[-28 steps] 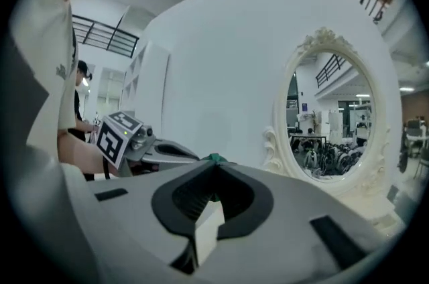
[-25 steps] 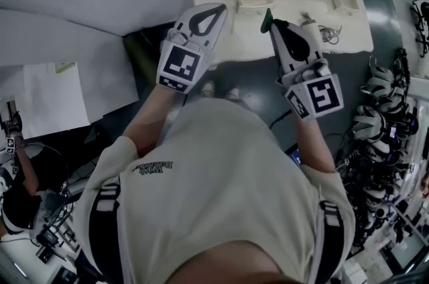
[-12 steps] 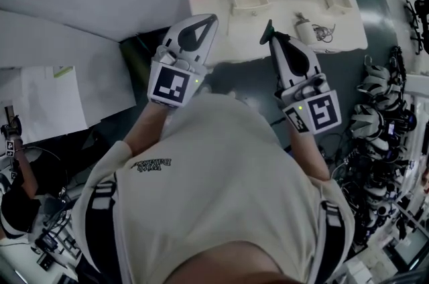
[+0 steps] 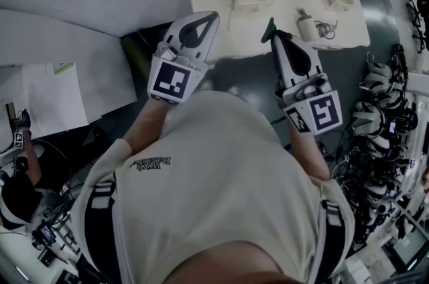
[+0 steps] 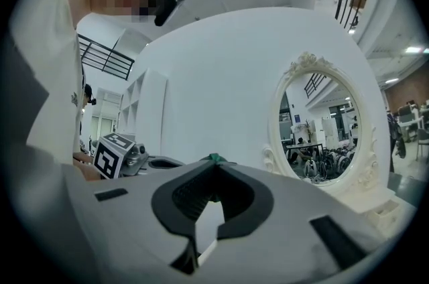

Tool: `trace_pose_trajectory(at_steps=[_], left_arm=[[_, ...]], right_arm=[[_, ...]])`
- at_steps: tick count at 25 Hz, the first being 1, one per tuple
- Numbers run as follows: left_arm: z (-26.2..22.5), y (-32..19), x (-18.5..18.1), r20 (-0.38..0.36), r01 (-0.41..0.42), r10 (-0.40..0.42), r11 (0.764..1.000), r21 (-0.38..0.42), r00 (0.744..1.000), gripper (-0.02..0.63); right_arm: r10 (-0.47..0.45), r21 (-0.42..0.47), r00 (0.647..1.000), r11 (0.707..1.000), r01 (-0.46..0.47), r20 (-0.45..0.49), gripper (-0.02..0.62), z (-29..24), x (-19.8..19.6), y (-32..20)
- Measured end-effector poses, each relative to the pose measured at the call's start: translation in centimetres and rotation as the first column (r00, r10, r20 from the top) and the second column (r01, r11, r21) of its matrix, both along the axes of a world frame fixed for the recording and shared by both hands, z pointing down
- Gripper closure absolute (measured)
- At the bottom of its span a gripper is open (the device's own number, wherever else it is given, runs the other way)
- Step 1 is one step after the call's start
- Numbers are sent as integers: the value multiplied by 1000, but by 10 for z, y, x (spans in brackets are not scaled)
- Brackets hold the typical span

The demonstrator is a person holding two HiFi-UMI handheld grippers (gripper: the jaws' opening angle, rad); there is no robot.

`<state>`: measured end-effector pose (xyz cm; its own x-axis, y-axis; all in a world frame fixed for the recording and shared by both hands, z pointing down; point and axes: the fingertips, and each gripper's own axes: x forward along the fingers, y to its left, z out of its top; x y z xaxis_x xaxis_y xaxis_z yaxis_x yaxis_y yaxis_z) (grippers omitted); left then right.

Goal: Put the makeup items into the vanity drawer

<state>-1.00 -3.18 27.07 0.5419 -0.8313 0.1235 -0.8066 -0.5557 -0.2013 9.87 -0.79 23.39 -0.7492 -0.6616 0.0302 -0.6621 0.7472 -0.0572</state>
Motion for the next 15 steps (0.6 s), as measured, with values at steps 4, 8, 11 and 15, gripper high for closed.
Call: trace_pose_trajectory(at_steps=[4, 8, 11, 15], left_arm=[[-1, -1, -2, -10, 12, -12, 1000, -7, 1000, 592], [-3, -12, -5, 0, 14, -14, 1000, 4, 1000, 592], [-4, -25, -8, 11, 13, -13, 1000, -5, 1000, 592], [2, -48, -8, 27, 12, -11, 1000, -27, 1000, 592]], right_arm=[[-11, -1, 1000, 1000, 11, -12, 598, 3, -2, -3], [-14, 1, 999, 1000, 14, -30, 598, 0, -5, -16], [-10, 17, 999, 1000, 11, -45, 598, -5, -7, -31], [-10, 30, 995, 999, 13, -103, 598, 0, -9, -57]])
